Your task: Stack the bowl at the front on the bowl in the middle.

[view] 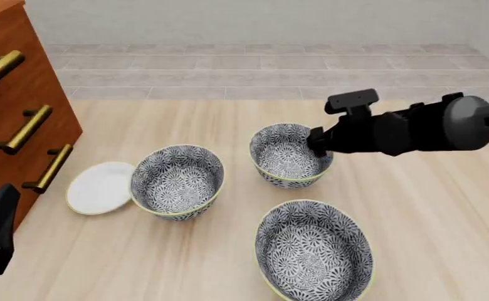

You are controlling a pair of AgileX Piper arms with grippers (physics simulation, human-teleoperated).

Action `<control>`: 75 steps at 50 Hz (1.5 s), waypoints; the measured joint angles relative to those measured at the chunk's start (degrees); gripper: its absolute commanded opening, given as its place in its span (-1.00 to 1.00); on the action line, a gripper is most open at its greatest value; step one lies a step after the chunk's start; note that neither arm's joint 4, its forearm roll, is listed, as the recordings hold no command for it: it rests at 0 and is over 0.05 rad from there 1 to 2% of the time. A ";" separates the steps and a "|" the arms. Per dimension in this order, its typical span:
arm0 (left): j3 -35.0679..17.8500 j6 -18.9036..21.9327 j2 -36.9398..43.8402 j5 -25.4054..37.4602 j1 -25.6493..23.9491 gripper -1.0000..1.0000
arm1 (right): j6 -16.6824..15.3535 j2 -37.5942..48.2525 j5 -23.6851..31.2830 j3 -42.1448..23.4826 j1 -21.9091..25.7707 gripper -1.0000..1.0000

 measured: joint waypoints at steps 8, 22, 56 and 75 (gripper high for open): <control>0.00 0.00 0.00 0.00 0.00 1.00 | 0.41 0.99 -0.65 -0.05 0.26 1.00; 0.00 0.00 0.00 0.00 0.00 1.00 | 0.75 2.43 -1.49 -0.31 0.38 -1.00; 0.00 0.00 0.01 0.00 0.00 1.00 | -0.43 -6.77 4.12 -2.29 -0.42 -1.00; 0.00 0.00 0.01 0.00 0.00 1.00 | -2.83 -14.63 13.17 -9.69 0.48 -1.00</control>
